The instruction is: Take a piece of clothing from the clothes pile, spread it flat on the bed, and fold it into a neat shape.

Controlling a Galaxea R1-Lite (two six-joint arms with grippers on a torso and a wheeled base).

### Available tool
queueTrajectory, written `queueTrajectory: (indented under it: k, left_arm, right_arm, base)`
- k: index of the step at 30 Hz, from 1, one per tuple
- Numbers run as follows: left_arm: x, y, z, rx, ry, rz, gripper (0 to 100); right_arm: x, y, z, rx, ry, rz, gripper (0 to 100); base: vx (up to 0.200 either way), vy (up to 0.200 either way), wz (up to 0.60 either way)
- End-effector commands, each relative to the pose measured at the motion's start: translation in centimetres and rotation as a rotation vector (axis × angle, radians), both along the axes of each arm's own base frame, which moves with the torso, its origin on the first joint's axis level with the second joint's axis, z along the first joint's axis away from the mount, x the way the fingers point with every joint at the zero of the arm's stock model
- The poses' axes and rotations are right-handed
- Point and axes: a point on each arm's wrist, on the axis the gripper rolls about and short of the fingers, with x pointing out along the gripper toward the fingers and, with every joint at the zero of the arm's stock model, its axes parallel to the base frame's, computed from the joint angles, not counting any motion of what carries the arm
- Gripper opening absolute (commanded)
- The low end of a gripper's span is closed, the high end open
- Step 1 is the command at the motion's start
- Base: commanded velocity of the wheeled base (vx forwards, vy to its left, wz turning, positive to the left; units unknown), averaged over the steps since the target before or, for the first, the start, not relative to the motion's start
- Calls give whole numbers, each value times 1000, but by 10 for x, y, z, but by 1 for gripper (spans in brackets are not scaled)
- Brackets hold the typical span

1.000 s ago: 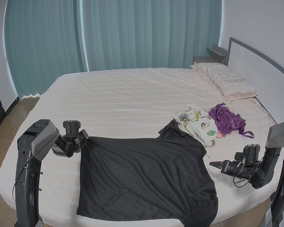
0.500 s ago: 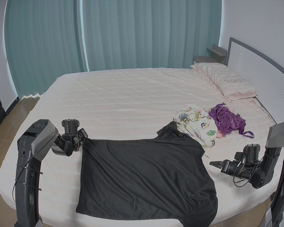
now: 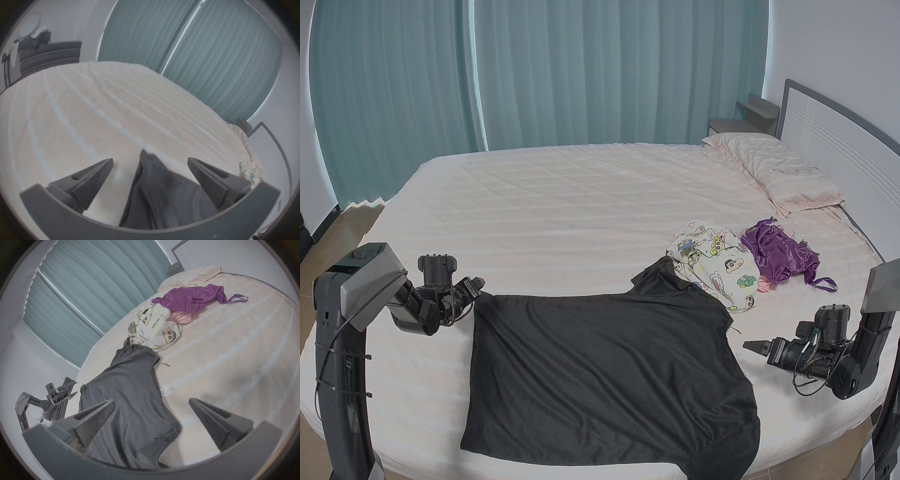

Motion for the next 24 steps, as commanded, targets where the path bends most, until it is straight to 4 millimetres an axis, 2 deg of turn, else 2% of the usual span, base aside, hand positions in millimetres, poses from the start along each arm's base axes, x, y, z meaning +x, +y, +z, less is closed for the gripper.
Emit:
queueTrajectory:
  k: [1, 4, 5, 6, 7, 12, 15, 19, 22, 24]
  left_arm:
    - [-90, -23, 53, -166, 37, -113, 100]
    - [-130, -32, 49, -167, 75, -146, 100]
    - [-134, -33, 48, -168, 77, -147, 100]
    - [-154, -36, 43, -167, 99, -160, 100]
    - [-166, -37, 40, -167, 115, -167, 100]
    - [-207, -39, 20, -165, 229, -183, 100]
    - [-218, -38, 14, -180, 282, -196, 100]
    - [-222, -37, 0, -188, 347, -194, 100]
    - [-221, -37, -9, -191, 381, -192, 100]
    - [-221, -38, -14, -189, 389, -194, 100]
  right_arm:
    - [1, 1, 7, -1, -64, 2, 100]
    - [0, 7, 8, -3, -73, 26, 100]
    - [0, 7, 8, -2, -73, 25, 100]
    - [0, 7, 9, -2, -74, 25, 100]
    - [-2, 7, 9, -2, -71, 25, 100]
    - [-13, 7, 6, 2, -43, 25, 100]
    - [-21, 8, 6, 4, -50, 25, 100]
    - [-31, 8, 0, 18, -39, 24, 100]
    - [-30, 9, -7, 22, -35, 21, 100]
    - [-29, 8, -8, 25, -32, 15, 100]
  base:
    - [0, 0, 0]
    - [-200, 0, 0]
    - [-200, 0, 0]
    - [-200, 0, 0]
    - [-200, 0, 0]
    - [-200, 0, 0]
    - [-200, 0, 0]
    - [-200, 0, 0]
    - [-200, 0, 0]
    - [0, 0, 0]
